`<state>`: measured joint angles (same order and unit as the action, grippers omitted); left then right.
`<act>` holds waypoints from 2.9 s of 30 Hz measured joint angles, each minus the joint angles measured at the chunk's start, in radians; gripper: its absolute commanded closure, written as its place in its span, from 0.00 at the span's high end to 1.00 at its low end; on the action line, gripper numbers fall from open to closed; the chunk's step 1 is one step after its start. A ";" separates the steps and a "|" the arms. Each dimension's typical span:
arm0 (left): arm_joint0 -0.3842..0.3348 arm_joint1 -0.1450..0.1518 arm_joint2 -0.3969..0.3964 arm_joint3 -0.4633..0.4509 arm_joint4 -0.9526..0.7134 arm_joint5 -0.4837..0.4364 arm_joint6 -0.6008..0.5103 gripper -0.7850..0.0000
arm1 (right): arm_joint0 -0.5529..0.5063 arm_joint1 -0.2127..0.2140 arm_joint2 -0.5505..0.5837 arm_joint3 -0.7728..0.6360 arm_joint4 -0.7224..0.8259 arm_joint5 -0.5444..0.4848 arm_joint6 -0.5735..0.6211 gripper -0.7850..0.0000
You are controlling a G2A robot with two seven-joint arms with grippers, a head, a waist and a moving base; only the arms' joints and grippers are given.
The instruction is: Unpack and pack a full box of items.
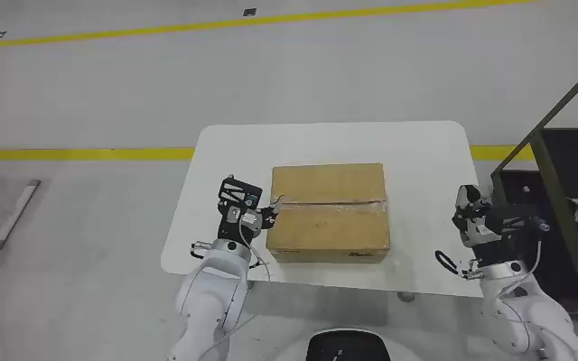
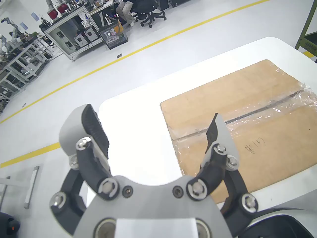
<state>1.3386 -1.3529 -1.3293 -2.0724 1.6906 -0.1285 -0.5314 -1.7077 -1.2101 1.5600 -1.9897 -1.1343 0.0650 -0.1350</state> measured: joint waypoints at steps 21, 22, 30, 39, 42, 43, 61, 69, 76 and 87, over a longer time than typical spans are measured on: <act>0.000 0.000 0.000 0.000 0.000 0.000 0.000 1.00 | 0.256 -0.049 -0.291 0.364 -0.006 -0.014 0.079 0.00; 0.000 0.000 0.000 0.000 0.000 0.000 0.000 1.00 | 0.272 -0.053 -0.308 0.384 -0.005 -0.016 0.081 0.00; 0.000 0.000 0.000 0.000 0.000 0.000 0.000 1.00 | 0.361 -0.077 -0.419 0.487 -0.017 -0.046 0.079 0.00; 0.002 -0.003 0.004 0.005 -0.059 0.013 0.003 1.00 | 0.370 -0.088 -0.427 0.487 0.005 -0.045 0.047 0.00; -0.009 -0.004 0.009 0.008 -0.085 0.002 0.006 1.00 | 0.361 -0.083 -0.401 0.454 -0.016 -0.045 0.062 0.00; -0.015 -0.004 0.015 0.014 -0.087 -0.004 0.007 1.00 | 0.356 -0.081 -0.389 0.443 -0.024 -0.046 0.062 0.00; -0.131 -0.005 0.181 0.110 -0.056 -0.257 -0.027 1.00 | 0.179 -0.051 -0.152 0.257 -0.034 0.017 0.059 0.00; -0.123 -0.007 0.178 0.138 -0.142 -0.256 -0.019 1.00 | 0.179 -0.052 -0.152 0.258 -0.034 0.017 0.058 0.00; -0.232 -0.030 0.288 0.258 -0.226 -0.245 -0.111 1.00 | 0.179 -0.052 -0.152 0.258 -0.034 0.017 0.058 0.00; -0.332 -0.058 0.366 0.413 -0.234 -0.125 -0.225 0.99 | 0.179 -0.052 -0.152 0.258 -0.034 0.017 0.058 0.00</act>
<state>1.0070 -1.4109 -0.9631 -1.6597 1.4566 -0.2536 -0.7559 -1.5287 -1.2617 1.4078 -1.7320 -1.1682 0.0823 -0.0766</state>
